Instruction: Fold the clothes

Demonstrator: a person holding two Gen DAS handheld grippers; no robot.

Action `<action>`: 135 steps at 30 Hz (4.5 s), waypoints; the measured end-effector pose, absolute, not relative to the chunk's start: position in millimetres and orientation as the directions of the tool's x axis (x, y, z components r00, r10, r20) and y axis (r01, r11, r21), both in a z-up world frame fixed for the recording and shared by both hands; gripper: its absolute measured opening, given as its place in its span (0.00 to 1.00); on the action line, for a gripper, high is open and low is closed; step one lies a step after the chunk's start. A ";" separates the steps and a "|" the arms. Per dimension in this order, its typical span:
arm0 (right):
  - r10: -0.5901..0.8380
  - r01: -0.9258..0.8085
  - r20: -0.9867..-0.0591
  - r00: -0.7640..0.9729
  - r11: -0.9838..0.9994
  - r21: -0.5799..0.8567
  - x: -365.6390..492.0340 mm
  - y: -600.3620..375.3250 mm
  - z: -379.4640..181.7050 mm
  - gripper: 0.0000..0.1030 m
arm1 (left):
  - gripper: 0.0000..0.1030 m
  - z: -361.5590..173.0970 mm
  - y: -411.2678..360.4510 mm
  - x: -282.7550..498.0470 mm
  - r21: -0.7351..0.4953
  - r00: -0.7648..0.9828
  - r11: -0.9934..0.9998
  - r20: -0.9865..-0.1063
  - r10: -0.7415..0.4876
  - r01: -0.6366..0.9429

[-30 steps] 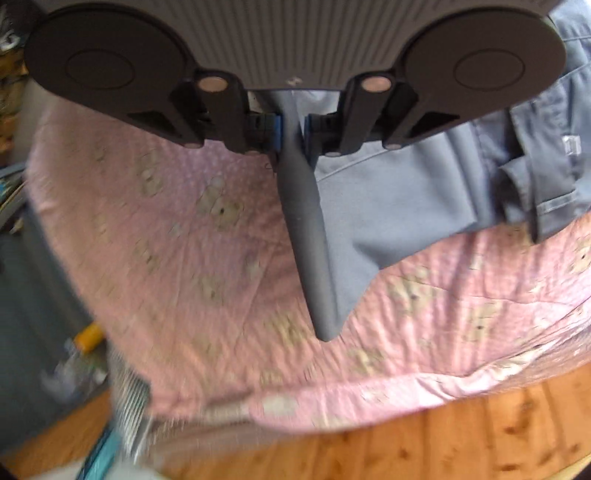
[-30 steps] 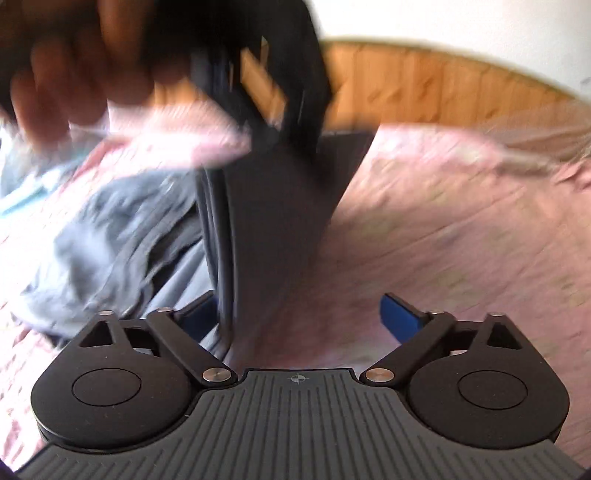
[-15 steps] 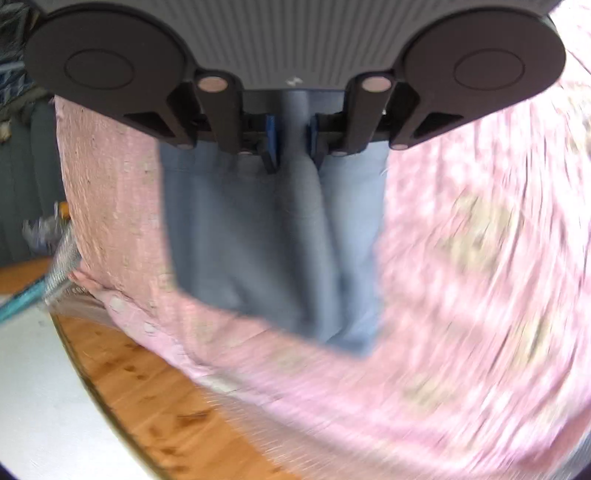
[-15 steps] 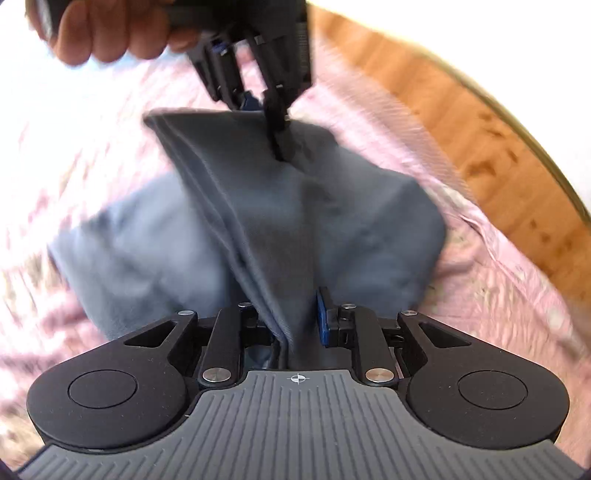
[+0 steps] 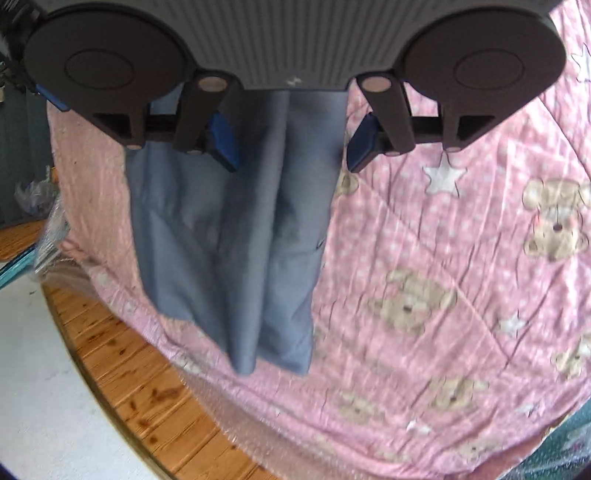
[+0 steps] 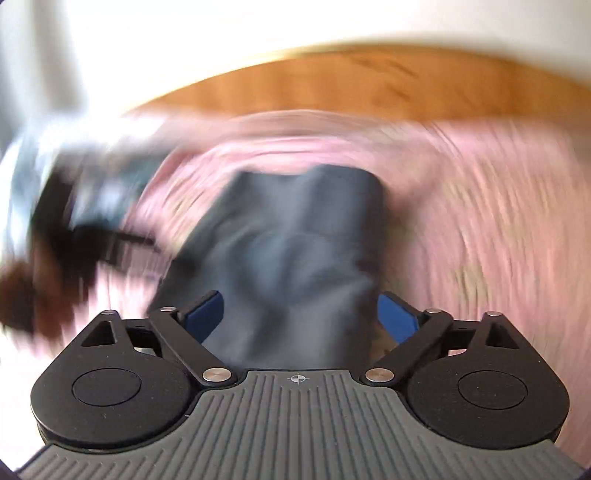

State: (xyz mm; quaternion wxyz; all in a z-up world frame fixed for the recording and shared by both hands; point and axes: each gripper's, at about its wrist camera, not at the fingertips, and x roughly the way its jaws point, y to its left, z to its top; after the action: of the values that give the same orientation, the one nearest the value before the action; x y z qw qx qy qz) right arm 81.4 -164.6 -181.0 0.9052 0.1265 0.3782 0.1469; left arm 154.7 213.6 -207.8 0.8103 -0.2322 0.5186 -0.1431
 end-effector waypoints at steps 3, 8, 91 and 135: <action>0.494 -0.013 -0.682 0.539 0.814 0.580 117.8 -197.9 -230.4 0.57 | 0.63 -221.2 210.4 152.2 -0.536 0.392 0.844 -0.783 -0.483 -0.031; 0.577 -0.088 -0.672 0.464 0.785 0.613 134.6 -198.2 -235.3 0.19 | 0.17 -216.5 205.4 147.5 -0.558 0.390 0.827 -0.778 -0.493 -0.067; 0.120 0.075 -0.729 0.674 0.971 0.229 70.0 -294.2 -141.4 0.35 | 0.29 -122.2 152.3 172.4 -0.517 0.459 0.802 -0.658 -0.596 0.300; 0.527 0.479 -0.590 0.612 0.347 0.806 -33.4 -289.6 -259.0 0.80 | 0.76 -228.1 172.8 104.3 -0.722 0.348 0.690 -0.662 -0.664 -0.058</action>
State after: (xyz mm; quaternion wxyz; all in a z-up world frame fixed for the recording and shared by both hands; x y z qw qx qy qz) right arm -33.4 -289.6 -259.0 0.6926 0.5710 0.4404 0.0172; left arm 104.3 172.8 -228.1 0.7481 -0.3380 0.5340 -0.2023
